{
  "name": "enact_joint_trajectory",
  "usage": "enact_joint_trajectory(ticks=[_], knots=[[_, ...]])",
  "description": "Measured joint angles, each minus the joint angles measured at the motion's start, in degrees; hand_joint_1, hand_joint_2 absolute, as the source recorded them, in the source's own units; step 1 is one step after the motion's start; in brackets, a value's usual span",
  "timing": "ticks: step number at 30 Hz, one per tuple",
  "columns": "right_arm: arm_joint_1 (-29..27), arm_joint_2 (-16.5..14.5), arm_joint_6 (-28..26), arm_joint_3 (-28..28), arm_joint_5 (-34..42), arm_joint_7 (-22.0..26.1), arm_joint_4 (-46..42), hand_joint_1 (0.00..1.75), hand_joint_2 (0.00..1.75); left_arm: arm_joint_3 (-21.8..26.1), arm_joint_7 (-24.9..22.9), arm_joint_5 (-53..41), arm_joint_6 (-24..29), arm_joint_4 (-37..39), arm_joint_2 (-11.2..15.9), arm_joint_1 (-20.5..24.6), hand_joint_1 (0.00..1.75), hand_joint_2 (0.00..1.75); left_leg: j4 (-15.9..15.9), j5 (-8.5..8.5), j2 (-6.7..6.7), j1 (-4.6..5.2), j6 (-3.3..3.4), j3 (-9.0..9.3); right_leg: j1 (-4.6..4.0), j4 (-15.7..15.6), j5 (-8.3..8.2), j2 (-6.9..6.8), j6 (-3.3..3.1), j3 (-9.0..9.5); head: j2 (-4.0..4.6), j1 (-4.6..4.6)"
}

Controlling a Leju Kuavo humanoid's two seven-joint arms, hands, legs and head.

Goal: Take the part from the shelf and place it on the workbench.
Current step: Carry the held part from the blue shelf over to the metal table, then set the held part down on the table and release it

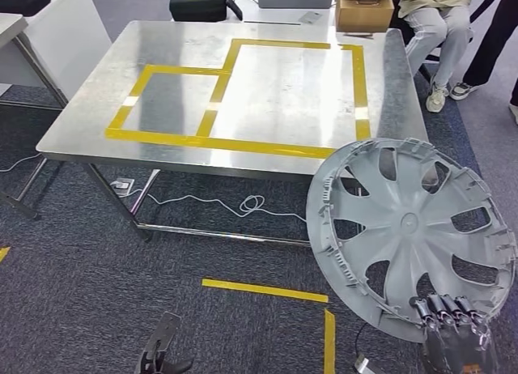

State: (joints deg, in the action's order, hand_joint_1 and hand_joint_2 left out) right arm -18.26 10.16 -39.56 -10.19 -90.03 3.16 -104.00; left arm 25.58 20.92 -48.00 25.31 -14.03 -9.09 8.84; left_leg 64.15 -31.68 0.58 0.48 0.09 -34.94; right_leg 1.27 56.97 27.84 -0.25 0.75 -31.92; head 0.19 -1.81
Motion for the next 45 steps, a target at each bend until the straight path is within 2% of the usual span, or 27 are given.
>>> enact_joint_trajectory(ticks=[2,3,4,5,7,8,9,12,13,14,15,17,18,19,20,22,23,24,25,28,31,35,39,40,42,43,45], knots=[[0.03,0.0,0.0,-0.01,0.0,-0.05,0.02,1.75,1.75,0.02,-0.01,0.0,0.0,0.0,0.0,-0.11,0.0,1.75,7.8,-3.26,-0.07,-0.29,-0.45,-3.58,-0.01,0.03,0.06,-0.08,-0.22,-0.02,-0.01,-0.09],[0.02,0.0,0.0,-0.01,0.0,-0.07,0.03,1.75,1.75,0.03,-0.03,0.0,0.0,0.0,0.0,-0.2,0.0,1.75,9.9,-3.56,-0.08,-0.39,-0.54,-4.58,-0.02,0.05,0.08,-0.07,-0.25,0.0,0.0,-0.09],[0.02,0.0,0.0,-0.02,0.0,-0.07,0.05,1.75,1.75,0.04,-0.04,0.0,0.0,0.0,0.01,-0.26,0.0,1.75,9.65,-2.63,-0.1,-0.45,-0.53,-4.52,-0.02,0.07,0.09,-0.04,-0.25,0.05,0.0,-0.09],[0.03,0.0,0.0,-0.03,0.0,-0.07,0.06,1.75,1.75,0.05,-0.06,0.0,0.0,0.0,0.01,-0.27,0.0,1.75,7.18,-0.73,-0.11,-0.49,-0.42,-3.43,-0.03,0.08,0.13,-0.01,-0.23,0.16,0.01,-0.09],[0.05,0.0,0.0,-0.04,0.0,-0.08,0.07,1.75,1.75,0.06,-0.07,0.0,0.0,0.0,0.04,-0.17,0.0,1.75,-0.73,3.31,-0.14,-0.4,0.06,0.21,-0.12,0.11,0.26,0.04,-0.01,0.37,-0.01,-0.07],[0.07,0.0,0.0,-0.04,0.0,-0.08,0.08,1.75,1.75,0.06,-0.07,0.0,0.0,0.0,0.04,-0.1,0.0,1.75,-3.86,4.26,-0.16,-0.31,0.33,1.59,-0.2,0.18,0.31,0.07,0.23,0.33,-0.01,-0.08],[0.11,0.0,0.0,-0.05,0.0,-0.1,0.08,1.75,1.75,0.06,-0.07,0.0,-0.01,0.0,0.05,-0.06,0.0,1.75,-5.62,4.53,-0.17,-0.21,0.55,2.31,-0.27,0.24,0.32,0.07,0.5,0.22,-0.01,-0.04],[0.15,0.0,0.0,-0.13,0.0,-0.09,0.09,1.75,1.75,0.07,-0.06,0.01,-0.01,0.0,0.04,-0.1,0.0,1.75,-6.59,4.38,-0.16,-0.18,1.22,2.42,-0.21,0.23,0.39,0.03,1.55,-0.11,0.0,-0.02],[0.16,0.0,0.0,-0.17,0.01,-0.09,0.08,1.75,1.75,0.07,-0.05,0.02,0.0,0.0,0.03,-0.1,0.0,1.75,-6.83,4.52,-0.17,-0.27,1.57,2.51,-0.16,0.91,0.99,0.03,1.84,-0.48,-0.01,0.05],[0.19,0.0,0.0,-0.21,0.01,-0.09,0.08,1.75,1.75,0.08,-0.05,0.02,0.0,0.0,0.02,-0.06,0.0,1.75,-7.07,4.67,-0.19,-0.39,1.93,2.59,-0.14,2.7,2.15,0.07,2.06,-1.35,0.0,0.15],[0.21,0.0,0.0,-0.23,0.02,-0.1,0.08,1.75,1.75,0.08,-0.04,0.02,-0.01,0.0,-0.01,-0.03,0.0,1.75,-7.2,4.74,-0.21,-0.44,2.18,2.64,-0.1,5.75,3.84,0.1,2.2,-2.83,0.0,0.2],[0.19,0.0,0.0,-0.26,0.02,-0.11,0.14,1.75,1.75,0.09,-0.04,0.02,-0.02,0.0,-0.08,-0.03,0.0,1.75,-7.2,4.72,-0.24,-0.34,2.42,2.61,-0.11,13.65,7.28,0.13,2.44,-6.57,0.01,0.27],[0.14,0.0,0.0,-0.26,0.02,-0.11,0.21,1.75,1.75,0.09,-0.04,0.02,-0.02,0.0,-0.1,-0.07,0.0,1.75,-7.19,4.69,-0.24,-0.28,2.45,2.62,-0.11,16.31,7.93,0.13,2.52,-7.9,0.0,0.25],[0.11,0.0,0.0,-0.27,0.02,-0.12,0.28,1.75,1.75,0.1,-0.04,0.02,-0.02,0.0,-0.11,-0.1,0.0,1.75,-7.17,4.67,-0.23,-0.25,2.46,2.65,-0.11,16.86,7.44,0.12,2.56,-8.26,0.0,0.27],[0.11,0.0,0.0,-0.26,0.02,-0.12,0.34,1.75,1.75,0.1,-0.04,0.02,-0.03,0.0,-0.12,-0.12,0.0,1.75,-7.14,4.62,-0.19,-0.24,2.43,2.72,-0.09,14.93,5.86,0.12,2.52,-7.4,0.0,0.26],[0.18,0.0,0.0,-0.27,0.02,-0.11,0.38,1.75,1.75,0.1,-0.02,0.02,-0.08,0.0,-0.15,-0.12,0.0,1.75,-6.98,4.41,-0.1,-0.17,2.17,2.87,-0.11,7.04,1.98,0.11,2.37,-3.54,0.0,0.27],[0.23,0.0,0.0,-0.28,0.02,-0.11,0.38,1.75,1.75,0.1,0.01,0.02,-0.1,0.0,-0.15,-0.1,0.0,1.75,-6.73,4.27,-0.05,-0.06,1.94,2.81,-0.13,3.54,0.87,0.14,2.19,-1.71,-0.01,0.24],[0.24,0.0,0.0,-0.3,0.02,-0.11,0.38,1.75,1.75,0.1,0.03,0.02,-0.11,0.0,-0.14,-0.08,0.0,1.75,-6.52,4.16,-0.01,0.08,1.7,2.7,-0.14,1.41,0.42,0.18,2.03,-0.6,-0.01,0.18],[0.22,0.0,0.0,-0.3,0.02,-0.13,0.39,1.75,1.75,0.1,0.05,0.02,-0.11,0.0,-0.1,-0.1,0.0,1.75,-6.3,4.12,0.01,0.23,1.71,2.55,-0.16,0.59,0.52,0.23,1.9,-0.14,0.0,0.11],[0.11,0.0,0.0,-0.31,0.0,-0.21,0.46,1.75,1.75,0.1,0.05,0.02,-0.11,0.0,0.01,-0.12,0.0,1.75,-6.23,4.22,-0.01,0.3,2.4,2.49,-0.22,0.41,0.41,0.34,1.75,-0.1,-0.01,-0.02],[0.17,0.0,0.0,-0.31,0.0,-0.21,0.48,1.75,1.75,0.1,0.04,0.02,-0.09,0.0,0.03,-0.01,0.0,1.75,-6.57,4.35,-0.01,0.24,2.51,2.69,-0.35,0.43,0.51,0.34,1.54,-0.07,-0.01,-0.02],[0.18,0.0,0.0,-0.31,0.0,-0.21,0.48,1.75,1.75,0.1,0.04,0.02,-0.09,0.0,0.04,0.01,0.0,1.75,-6.79,4.51,-0.01,0.15,2.19,2.74,-0.51,0.52,0.6,0.29,1.1,-0.09,-0.02,-0.01],[0.18,0.0,0.0,-0.32,0.0,-0.22,0.48,1.75,1.75,0.1,0.04,0.02,-0.09,0.0,0.08,0.01,0.0,1.75,-6.76,4.43,-0.01,0.05,1.28,2.68,-0.5,0.44,0.52,0.24,1.1,-0.07,-0.02,0.01],[0.19,0.0,0.0,-0.32,0.0,-0.23,0.48,1.75,1.75,0.1,0.04,0.02,-0.08,0.0,0.1,0.02,0.0,1.75,-6.88,4.45,-0.01,0.11,1.42,2.71,-0.41,0.18,0.38,0.21,1.28,0.06,-0.02,-0.01],[0.18,0.0,0.0,-0.33,0.0,-0.25,0.47,1.75,1.75,0.1,0.05,0.02,-0.04,0.0,0.08,0.06,0.0,1.75,-8.51,5.13,-0.05,-0.16,2.14,3.57,-0.32,0.0,0.39,0.16,1.65,0.11,-0.01,0.04],[0.19,0.0,0.0,-0.33,0.0,-0.25,0.47,1.75,1.75,0.1,0.05,0.03,-0.01,0.0,0.04,0.12,0.0,1.75,-9.57,5.62,-0.12,-0.34,2.47,4.14,-0.36,0.93,1.05,0.21,1.76,-0.34,-0.01,0.13],[0.25,0.0,0.0,-0.34,0.01,-0.25,0.48,1.75,1.75,0.1,0.05,0.04,0.01,0.0,-0.02,0.22,0.0,1.75,-10.65,6.11,-0.26,-0.59,2.63,4.78,-0.27,6.26,3.82,0.27,2.13,-2.98,0.0,0.35]])
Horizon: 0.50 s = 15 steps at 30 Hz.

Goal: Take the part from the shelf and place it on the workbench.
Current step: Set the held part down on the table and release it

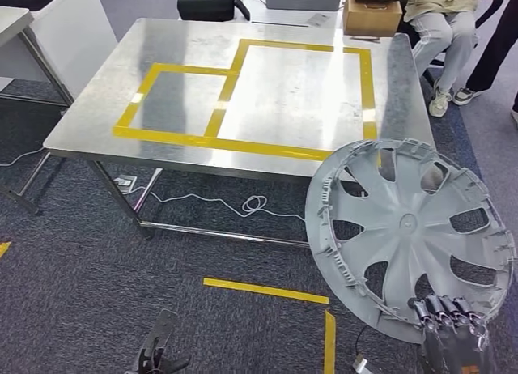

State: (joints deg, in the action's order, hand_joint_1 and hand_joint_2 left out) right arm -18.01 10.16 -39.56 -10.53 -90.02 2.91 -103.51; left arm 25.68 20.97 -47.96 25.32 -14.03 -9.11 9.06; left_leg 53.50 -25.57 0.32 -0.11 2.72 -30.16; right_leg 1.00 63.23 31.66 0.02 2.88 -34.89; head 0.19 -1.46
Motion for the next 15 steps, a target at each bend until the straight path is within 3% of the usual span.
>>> enact_joint_trajectory(ticks=[2,3,4,6,7,9,11,13,15], knots=[[-0.03,0.0,0.0,-0.01,0.01,-0.01,0.05,1.75,1.75,0.0,-0.01,0.0,-0.04,0.0,-0.06,-0.06,0.0,1.75,0.04,-0.05,-0.04,-0.15,-0.16,0.01,0.41,6.81,2.46,0.01,0.72,-3.6,-0.01,0.0],[-0.09,0.0,0.01,-0.01,0.01,-0.02,0.1,1.75,1.75,0.01,-0.01,0.0,-0.05,0.0,-0.1,-0.14,0.0,1.75,0.18,-0.19,-0.03,-0.29,-0.39,0.01,0.67,8.25,2.39,-0.02,1.13,-4.52,-0.01,-0.02],[-0.12,0.0,0.01,-0.01,0.01,-0.02,0.15,1.75,1.75,0.02,-0.01,0.0,-0.05,0.0,-0.1,-0.18,0.0,1.75,0.48,-0.44,0.0,-0.53,-0.75,0.0,0.97,7.36,1.14,-0.07,1.57,-4.29,-0.01,-0.02],[-0.08,0.0,0.01,-0.01,0.01,-0.01,0.2,1.75,1.75,0.04,-0.01,-0.01,-0.05,0.0,-0.11,-0.2,0.0,1.75,1.82,-1.39,0.09,-1.23,-1.87,-0.13,1.59,0.72,-2.46,-0.1,2.65,-1.12,0.0,0.0],[-0.04,0.0,0.0,-0.03,0.01,-0.01,0.22,1.75,1.75,0.05,-0.01,-0.02,-0.05,0.0,-0.04,-0.16,0.0,1.75,2.83,-2.06,0.16,-1.41,-2.54,-0.37,1.71,-2.32,-3.41,0.11,2.84,0.55,0.0,0.16],[-0.01,-0.01,0.01,-0.08,-0.01,-0.03,0.29,1.75,1.75,0.08,-0.01,-0.02,-0.02,0.0,0.08,-0.11,0.0,1.75,4.26,-2.92,0.29,-1.41,-3.45,-0.91,1.61,-4.29,-3.12,0.55,1.82,1.86,0.0,0.21],[-0.09,-0.02,0.02,-0.09,-0.01,-0.07,0.34,1.75,1.75,0.09,-0.01,-0.01,0.01,0.0,0.12,-0.14,0.0,1.75,4.58,-3.1,0.39,-1.38,-3.8,-1.13,1.46,-3.67,-2.88,0.68,0.12,1.63,-0.01,0.0],[-0.11,-0.01,0.01,-0.09,-0.01,-0.08,0.34,1.75,1.75,0.09,-0.01,0.0,0.01,0.0,0.14,-0.1,0.0,1.75,5.88,-4.11,0.27,-1.53,-4.05,-1.55,1.4,-3.46,-2.76,0.64,-0.69,1.59,0.0,-0.15],[-0.07,-0.01,0.0,-0.09,-0.01,-0.15,0.33,1.75,1.75,0.09,0.0,0.01,0.01,0.0,0.15,-0.02,0.0,1.75,11.56,-7.12,0.06,-1.48,-4.13,-4.13,1.24,-3.46,-2.65,0.52,-1.2,1.69,-0.01,-0.28]])
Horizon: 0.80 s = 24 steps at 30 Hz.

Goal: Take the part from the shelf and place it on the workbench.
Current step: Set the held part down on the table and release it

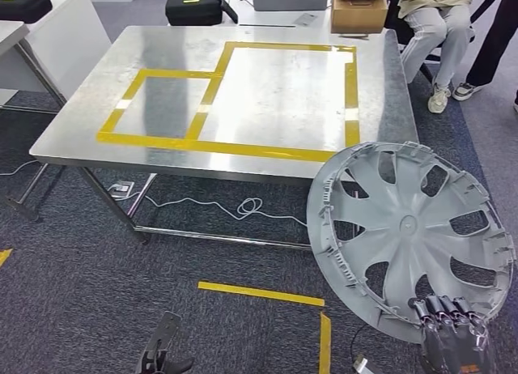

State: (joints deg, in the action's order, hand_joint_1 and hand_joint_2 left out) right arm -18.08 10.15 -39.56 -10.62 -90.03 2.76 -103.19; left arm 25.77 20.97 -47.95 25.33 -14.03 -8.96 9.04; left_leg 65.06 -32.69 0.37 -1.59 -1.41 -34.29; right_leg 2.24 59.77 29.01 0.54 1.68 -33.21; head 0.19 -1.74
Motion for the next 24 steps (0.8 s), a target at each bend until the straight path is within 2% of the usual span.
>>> enact_joint_trajectory(ticks=[2,3,4,5,7,8,9,10,11,12,14,15,16,18,24], knots=[[-0.01,-0.01,0.0,0.0,-0.01,-0.07,0.01,1.75,1.75,0.0,0.03,0.01,0.0,0.0,0.0,-0.12,0.0,1.75,7.95,-3.04,-0.08,0.15,0.27,-4.04,-0.37,0.0,0.16,-0.09,-0.27,0.04,-0.01,-0.04],[-0.02,-0.01,0.0,-0.01,-0.01,-0.08,0.02,1.75,1.75,0.01,0.06,0.02,0.01,0.0,0.0,-0.23,0.0,1.75,10.18,-3.32,-0.09,0.28,0.58,-5.33,-0.61,0.0,0.25,-0.09,-0.41,0.11,0.0,-0.03],[-0.02,-0.01,0.0,-0.01,-0.01,-0.09,0.02,1.75,1.75,0.01,0.1,0.03,0.01,0.0,0.0,-0.32,0.0,1.75,10.26,-2.46,-0.09,0.5,1.05,-5.66,-0.86,0.0,0.34,-0.07,-0.54,0.23,0.01,-0.03],[-0.01,-0.01,0.0,-0.02,-0.01,-0.1,0.03,1.75,1.75,0.02,0.14,0.04,0.02,0.0,0.0,-0.37,0.0,1.75,8.09,-0.56,-0.08,0.85,1.72,-4.94,-1.14,-0.01,0.43,-0.04,-0.67,0.41,0.01,-0.03],[0.02,-0.01,0.01,-0.02,-0.01,-0.13,0.03,1.75,1.75,0.04,0.21,0.04,0.02,0.0,0.1,-0.36,0.0,1.75,0.84,3.65,-0.09,1.8,3.7,-1.99,-1.59,-0.13,0.63,-0.04,-0.89,0.83,0.01,0.08],[0.03,-0.01,0.01,-0.02,-0.01,-0.15,0.03,1.75,1.75,0.05,0.26,0.04,0.04,0.0,0.16,-0.34,0.0,1.75,-2.15,4.9,-0.12,2.22,4.55,-0.74,-1.68,-0.22,0.67,-0.03,-0.87,0.93,0.01,0.12],[0.06,-0.01,0.01,-0.02,-0.02,-0.15,0.04,1.75,1.75,0.07,0.29,0.04,0.05,0.0,0.22,-0.34,0.0,1.75,-3.95,5.32,-0.15,2.55,5.17,-0.03,-1.67,-0.34,0.67,-0.05,-0.75,0.92,0.0,0.14],[0.06,-0.01,0.0,-0.02,-0.02,-0.16,0.04,1.75,1.75,0.09,0.32,0.04,0.07,0.0,0.27,-0.34,0.0,1.75,-4.59,5.11,-0.19,2.7,5.43,0.2,-1.62,-0.49,0.61,-0.09,-0.53,0.87,0.01,0.15],[0.06,0.0,0.0,-0.05,-0.02,-0.15,0.04,1.75,1.75,0.09,0.34,0.05,0.09,0.0,0.24,-0.34,0.0,1.75,-5.28,5.21,-0.17,2.82,5.42,0.34,-1.53,-0.85,0.46,-0.13,-0.25,0.91,0.0,0.07],[0.04,0.0,0.0,-0.08,-0.01,-0.14,0.02,1.75,1.75,0.09,0.34,0.05,0.09,0.0,0.18,-0.36,0.0,1.75,-5.97,5.35,-0.17,2.8,5.08,0.61,-1.55,-1.12,0.41,-0.22,-0.08,1.07,-0.01,0.07],[0.16,0.01,0.0,-0.18,-0.01,-0.13,0.01,1.75,1.75,0.09,0.38,0.06,0.12,0.0,0.08,-0.35,0.0,1.75,-7.43,5.91,-0.07,2.57,3.05,1.25,-1.64,-2.19,0.02,-0.35,-0.76,1.68,0.0,0.28],[0.28,0.01,0.0,-0.22,0.0,-0.14,0.02,1.75,1.75,0.1,0.39,0.08,0.13,0.0,0.04,-0.37,0.0,1.75,-7.85,6.09,-0.02,2.5,2.28,1.48,-1.64,-2.48,-0.07,-0.39,-1.11,1.92,0.01,0.37],[0.41,0.01,0.0,-0.26,0.0,-0.16,0.03,1.75,1.75,0.11,0.41,0.1,0.14,0.0,0.02,-0.37,0.0,1.75,-7.97,6.1,0.01,2.5,1.87,1.54,-1.61,-2.84,-0.23,-0.4,-1.39,2.08,0.01,0.47],[0.5,0.01,0.0,-0.3,0.0,-0.18,0.04,1.75,1.75,0.11,0.41,0.13,0.11,0.0,-0.04,-0.4,0.0,1.75,-7.89,6.0,0.02,2.58,2.35,1.56,-1.56,-2.91,-0.2,-0.4,-1.14,2.2,0.01,0.49],[0.47,0.01,0.0,-0.31,0.0,-0.17,0.08,1.75,1.75,0.11,0.43,0.13,0.11,0.0,-0.11,-0.41,0.0,1.75,-7.8,5.95,0.02,2.62,2.49,1.52,-1.54,-2.97,-0.26,-0.4,-1.06,2.23,0.01,0.48]])
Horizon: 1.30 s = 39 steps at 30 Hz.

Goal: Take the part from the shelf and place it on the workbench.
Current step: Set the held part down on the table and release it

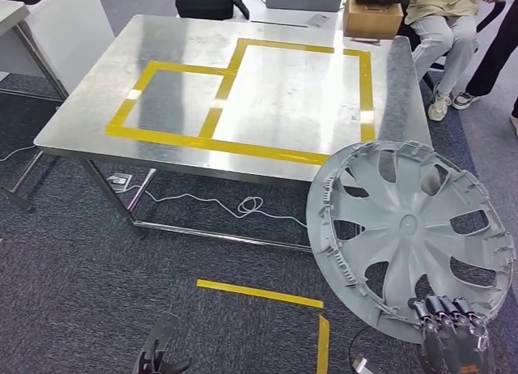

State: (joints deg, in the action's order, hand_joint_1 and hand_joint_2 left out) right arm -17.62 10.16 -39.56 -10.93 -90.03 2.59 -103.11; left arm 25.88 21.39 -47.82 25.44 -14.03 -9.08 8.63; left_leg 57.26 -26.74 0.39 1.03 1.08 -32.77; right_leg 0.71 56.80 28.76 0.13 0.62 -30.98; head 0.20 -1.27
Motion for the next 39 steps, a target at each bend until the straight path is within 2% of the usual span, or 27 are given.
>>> enact_joint_trajectory(ticks=[6,9,10,11,12,14,15,16,17,18,19,20,21,23,25,26,27,29,30,31,32,34,35,36,37,39], knots=[[0.04,0.0,0.0,-0.07,0.0,-0.04,0.05,1.75,1.75,0.02,0.05,0.0,0.02,0.0,0.01,0.02,0.0,1.75,0.3,-0.08,-0.02,0.48,0.86,-0.09,0.51,-0.46,-0.36,0.0,1.4,0.09,0.0,-0.03],[0.08,0.0,0.0,-0.1,0.0,-0.1,0.04,1.75,1.75,0.02,0.09,0.01,0.03,0.0,0.05,0.05,0.0,1.75,-0.68,0.22,-0.08,0.55,2.15,0.38,0.68,-1.26,-0.67,-0.03,2.44,0.38,0.0,-0.06],[0.11,0.0,0.0,-0.12,0.0,-0.14,0.04,1.75,1.75,0.02,0.13,0.02,0.03,0.0,0.04,0.07,0.0,1.75,-1.68,0.65,-0.13,0.36,2.56,0.9,0.58,-0.82,-0.31,-0.04,2.56,0.16,0.0,-0.02],[0.16,0.0,0.0,-0.12,0.01,-0.19,0.04,1.75,1.75,0.02,0.17,0.05,-0.02,0.0,0.02,0.13,0.0,1.75,-2.55,1.05,-0.18,0.19,2.82,1.4,0.51,0.73,0.61,-0.04,2.59,-0.64,0.0,0.03],[0.23,0.0,0.0,-0.13,0.01,-0.26,0.05,1.75,1.75,0.02,0.2,0.09,-0.1,0.0,-0.02,0.17,0.0,1.75,-3.07,1.31,-0.23,0.03,2.96,1.76,0.51,3.65,2.08,-0.05,2.6,-2.16,0.0,0.08],[0.34,0.0,0.0,-0.14,0.02,-0.48,0.12,1.75,1.75,0.02,0.23,0.16,-0.25,0.0,-0.05,0.24,0.0,1.75,-3.11,1.22,-0.25,0.03,3.03,1.87,0.59,11.44,5.32,-0.06,2.86,-6.32,0.0,0.08],[0.34,0.0,0.0,-0.15,0.01,-0.58,0.22,1.75,1.75,0.02,0.22,0.2,-0.28,0.0,-0.08,0.2,0.0,1.75,-2.96,1.05,-0.24,-0.01,2.91,1.88,0.69,14.12,5.89,-0.07,3.05,-7.88,0.0,0.08],[0.32,0.0,0.01,-0.15,0.01,-0.66,0.33,1.75,1.75,0.02,0.22,0.23,-0.28,0.0,-0.09,0.15,0.0,1.75,-2.71,0.82,-0.23,-0.1,2.68,1.9,0.83,14.69,5.28,-0.09,3.24,-8.44,0.0,0.07],[0.32,0.0,0.01,-0.15,0.0,-0.68,0.44,1.75,1.75,0.03,0.22,0.26,-0.28,0.0,-0.1,0.12,0.0,1.75,-2.3,0.47,-0.19,-0.28,2.34,1.92,1.02,12.81,3.55,-0.14,3.45,-7.77,0.0,0.08],[0.34,0.01,0.01,-0.15,0.01,-0.69,0.5,1.75,1.75,0.03,0.22,0.28,-0.28,0.0,-0.11,0.1,0.0,1.75,-1.68,-0.02,-0.15,-0.51,1.91,1.91,1.27,9.07,1.36,-0.22,3.74,-6.12,0.0,0.08],[0.4,0.01,0.01,-0.16,0.01,-0.68,0.56,1.75,1.75,0.04,0.22,0.28,-0.29,0.0,-0.06,0.11,0.0,1.75,-1.01,-0.58,-0.11,-0.65,1.4,1.82,1.37,5.6,0.02,-0.19,3.98,-4.39,0.0,0.11],[0.45,0.01,0.01,-0.19,0.01,-0.69,0.58,1.75,1.75,0.05,0.22,0.28,-0.29,0.0,-0.01,0.13,0.0,1.75,-0.19,-1.16,-0.09,-0.69,0.92,1.67,1.4,2.91,-0.75,-0.06,3.87,-2.92,0.0,0.21],[0.48,0.0,0.01,-0.21,0.01,-0.7,0.62,1.75,1.75,0.06,0.23,0.28,-0.28,0.0,0.04,0.16,0.0,1.75,0.41,-1.57,-0.07,-0.65,0.55,1.52,1.35,1.68,-0.73,0.09,3.52,-2.14,0.0,0.25],[0.46,0.0,0.02,-0.24,0.0,-0.79,0.72,1.75,1.75,0.08,0.24,0.29,-0.27,0.0,0.09,0.17,0.0,1.75,0.96,-1.9,-0.05,-0.58,0.17,1.37,1.14,1.8,-0.25,0.39,2.28,-1.9,0.0,0.28],[0.45,0.0,0.02,-0.24,-0.01,-0.86,0.82,1.75,1.75,0.08,0.25,0.31,-0.25,0.0,0.13,0.2,0.0,1.75,1.59,-2.46,-0.07,-0.72,-0.26,1.25,1.18,1.94,-0.09,0.41,1.49,-1.79,0.0,0.14],[0.46,0.0,0.01,-0.24,-0.01,-0.86,0.84,1.75,1.75,0.08,0.25,0.32,-0.25,0.0,0.15,0.26,0.0,1.75,3.07,-3.36,-0.1,-0.81,-0.56,0.64,1.25,1.91,0.0,0.38,1.18,-1.64,0.0,0.04],[0.47,0.0,0.01,-0.24,-0.02,-0.86,0.85,1.75,1.75,0.08,0.25,0.33,-0.24,0.0,0.16,0.31,0.0,1.75,5.81,-4.8,-0.13,-0.9,-0.88,-0.63,1.3,1.88,0.13,0.32,0.89,-1.47,0.0,-0.08],[0.47,0.0,0.01,-0.24,-0.02,-0.88,0.86,1.75,1.75,0.08,0.25,0.34,-0.24,0.0,0.16,0.28,0.0,1.75,13.83,-8.06,-0.17,-1.06,-1.21,-4.79,1.22,1.89,0.45,0.24,0.45,-1.22,0.0,-0.2],[0.45,0.0,0.02,-0.24,-0.02,-0.89,0.86,1.75,1.75,0.08,0.25,0.34,-0.24,0.0,0.16,0.18,0.0,1.75,17.05,-8.83,-0.18,-1.1,-1.2,-6.68,1.16,1.89,0.61,0.25,0.31,-1.07,0.0,-0.2],[0.43,0.0,0.01,-0.25,-0.02,-0.89,0.86,1.75,1.75,0.08,0.25,0.35,-0.24,0.0,0.16,0.08,0.0,1.75,18.37,-8.44,-0.18,-1.11,-1.09,-7.73,1.08,1.89,0.8,0.31,0.24,-0.86,0.0,-0.2],[0.42,0.0,0.01,-0.25,-0.02,-0.89,0.86,1.75,1.75,0.08,0.25,0.36,-0.24,0.0,0.16,0.01,0.0,1.75,17.39,-6.87,-0.17,-1.08,-0.86,-7.71,0.99,1.89,1.0,0.39,0.22,-0.57,0.0,-0.21],[0.43,0.0,0.0,-0.26,-0.02,-0.89,0.86,1.75,1.75,0.09,0.25,0.38,-0.24,0.0,0.19,-0.01,0.0,1.75,10.28,-1.93,-0.13,-0.85,0.05,-5.18,0.87,1.83,1.49,0.52,0.29,0.03,0.0,-0.19],[0.46,0.0,0.0,-0.26,-0.02,-0.89,0.86,1.75,1.75,0.1,0.25,0.39,-0.24,0.0,0.25,0.01,0.0,1.75,6.78,-0.22,-0.12,-0.65,0.55,-3.79,0.78,1.79,1.76,0.57,0.47,0.3,0.0,-0.1],[0.49,0.0,0.0,-0.26,-0.02,-0.89,0.86,1.75,1.75,0.12,0.26,0.41,-0.25,0.0,0.29,0.04,0.0,1.75,4.13,0.6,-0.12,-0.42,0.96,-2.72,0.76,1.75,1.95,0.6,0.73,0.41,0.0,-0.1],[0.5,0.0,0.0,-0.26,-0.02,-0.89,0.86,1.75,1.75,0.14,0.26,0.43,-0.25,0.0,0.33,0.05,0.0,1.75,2.87,0.57,-0.11,-0.25,1.2,-2.25,0.79,1.68,2.05,0.61,1.06,0.36,0.0,-0.1],[0.48,0.0,0.01,-0.3,-0.02,-0.87,0.85,1.75,1.75,0.15,0.27,0.44,-0.25,0.0,0.29,0.06,0.0,1.75,1.87,0.11,-0.11,-0.16,1.35,-1.87,0.82,1.31,2.12,0.57,1.83,0.52,0.0,-0.25]])
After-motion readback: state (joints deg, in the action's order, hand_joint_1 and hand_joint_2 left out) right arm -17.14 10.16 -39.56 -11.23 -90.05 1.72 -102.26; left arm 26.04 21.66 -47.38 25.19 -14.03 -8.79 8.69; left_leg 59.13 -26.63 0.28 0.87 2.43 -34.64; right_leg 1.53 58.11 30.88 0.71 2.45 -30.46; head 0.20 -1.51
